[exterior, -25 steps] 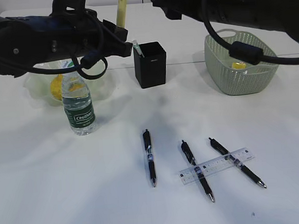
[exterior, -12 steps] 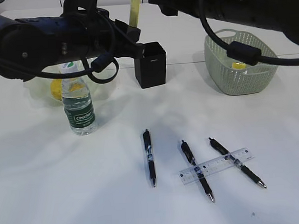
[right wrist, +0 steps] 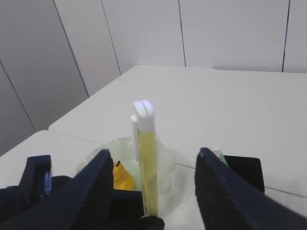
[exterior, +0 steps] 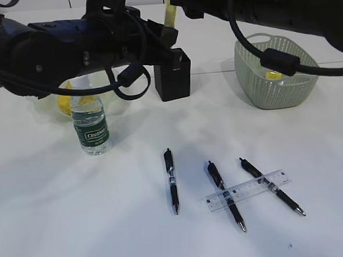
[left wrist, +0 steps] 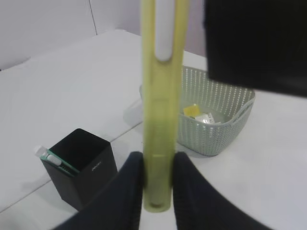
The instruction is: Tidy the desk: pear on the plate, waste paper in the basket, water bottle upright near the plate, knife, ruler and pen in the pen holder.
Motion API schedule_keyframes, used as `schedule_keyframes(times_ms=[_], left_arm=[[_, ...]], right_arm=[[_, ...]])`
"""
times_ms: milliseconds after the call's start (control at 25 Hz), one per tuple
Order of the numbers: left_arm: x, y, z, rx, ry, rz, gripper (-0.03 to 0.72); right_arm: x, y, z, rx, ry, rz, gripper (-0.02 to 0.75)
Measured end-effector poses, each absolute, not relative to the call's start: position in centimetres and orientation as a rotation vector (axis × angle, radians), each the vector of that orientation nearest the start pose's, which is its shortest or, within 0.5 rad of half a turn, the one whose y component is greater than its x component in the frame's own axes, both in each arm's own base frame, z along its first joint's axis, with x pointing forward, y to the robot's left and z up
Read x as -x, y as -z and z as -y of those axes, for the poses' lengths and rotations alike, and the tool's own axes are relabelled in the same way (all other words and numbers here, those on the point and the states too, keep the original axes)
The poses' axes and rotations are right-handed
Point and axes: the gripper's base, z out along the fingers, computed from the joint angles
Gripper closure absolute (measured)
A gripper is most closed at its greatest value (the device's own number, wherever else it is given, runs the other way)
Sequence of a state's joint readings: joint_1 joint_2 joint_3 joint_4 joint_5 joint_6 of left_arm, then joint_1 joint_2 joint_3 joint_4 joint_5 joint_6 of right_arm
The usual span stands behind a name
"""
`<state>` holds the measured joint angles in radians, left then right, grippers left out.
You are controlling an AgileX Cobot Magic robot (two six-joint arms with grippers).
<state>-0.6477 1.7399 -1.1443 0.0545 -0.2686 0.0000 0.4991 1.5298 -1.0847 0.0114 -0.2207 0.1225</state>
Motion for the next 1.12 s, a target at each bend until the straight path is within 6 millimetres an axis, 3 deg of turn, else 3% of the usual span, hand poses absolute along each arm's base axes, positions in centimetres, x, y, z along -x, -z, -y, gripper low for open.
schedule_keyframes(times_ms=[1120], left_arm=[[-31.0,-27.1,25.9,-0.672,0.468,-1.694,0.563]], right_arm=[[-31.6,-32.7,-17.2,0.334,-0.458,-1.694,0.330]])
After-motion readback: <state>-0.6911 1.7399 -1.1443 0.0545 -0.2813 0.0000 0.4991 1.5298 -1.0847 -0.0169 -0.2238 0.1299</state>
